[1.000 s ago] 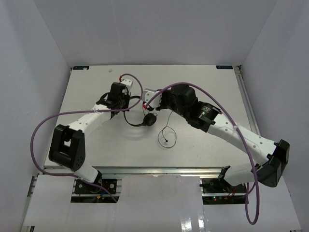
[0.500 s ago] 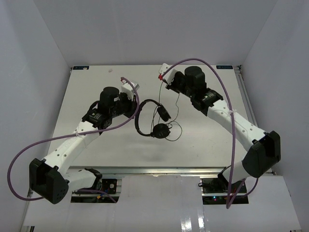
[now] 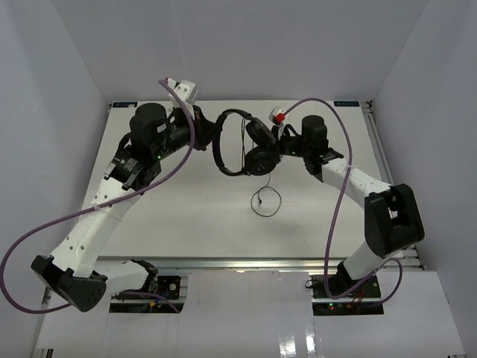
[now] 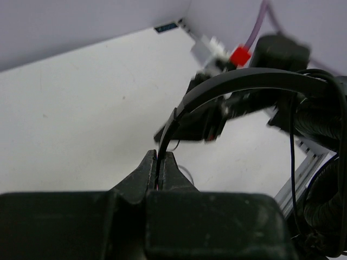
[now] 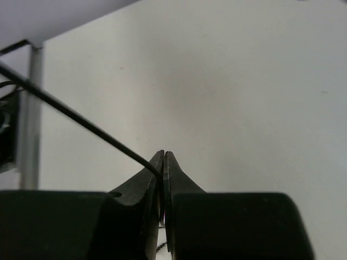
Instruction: Wrap the headphones
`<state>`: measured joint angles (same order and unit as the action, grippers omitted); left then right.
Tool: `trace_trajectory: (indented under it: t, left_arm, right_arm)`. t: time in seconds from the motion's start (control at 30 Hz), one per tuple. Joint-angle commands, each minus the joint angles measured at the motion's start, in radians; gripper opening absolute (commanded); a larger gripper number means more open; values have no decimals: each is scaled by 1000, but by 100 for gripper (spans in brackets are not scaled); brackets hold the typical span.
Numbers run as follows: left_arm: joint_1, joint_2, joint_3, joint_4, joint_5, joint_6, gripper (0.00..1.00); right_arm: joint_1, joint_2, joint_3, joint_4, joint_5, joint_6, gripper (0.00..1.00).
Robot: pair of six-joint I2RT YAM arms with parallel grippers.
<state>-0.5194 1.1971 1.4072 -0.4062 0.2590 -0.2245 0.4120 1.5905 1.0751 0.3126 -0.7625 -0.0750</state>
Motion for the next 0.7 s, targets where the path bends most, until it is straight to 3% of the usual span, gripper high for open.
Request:
trace_trajectory:
  t: [0.0,0.1,0.2,0.47,0.67]
  left_arm:
    - [-3,52,169,58,-23,-124,0]
    - [-2,107,298,68,-27,-176,0]
    - [-4,159,409,63,-74,-190,0]
    - [-1,216,560,20,-289,-142,0]
    - [97,266,672,-23,-460,-89,0]
  right_arm:
    - [43,77,-94,659,-370,593,9]
    - [93,197,-61,1068,-393,885,13]
    - [133,296,-17,1306,-363,1131,16]
    - [241,342,-62,1458,-320,1250,18]
    - [296,206,-262,1417,-345,1150,14]
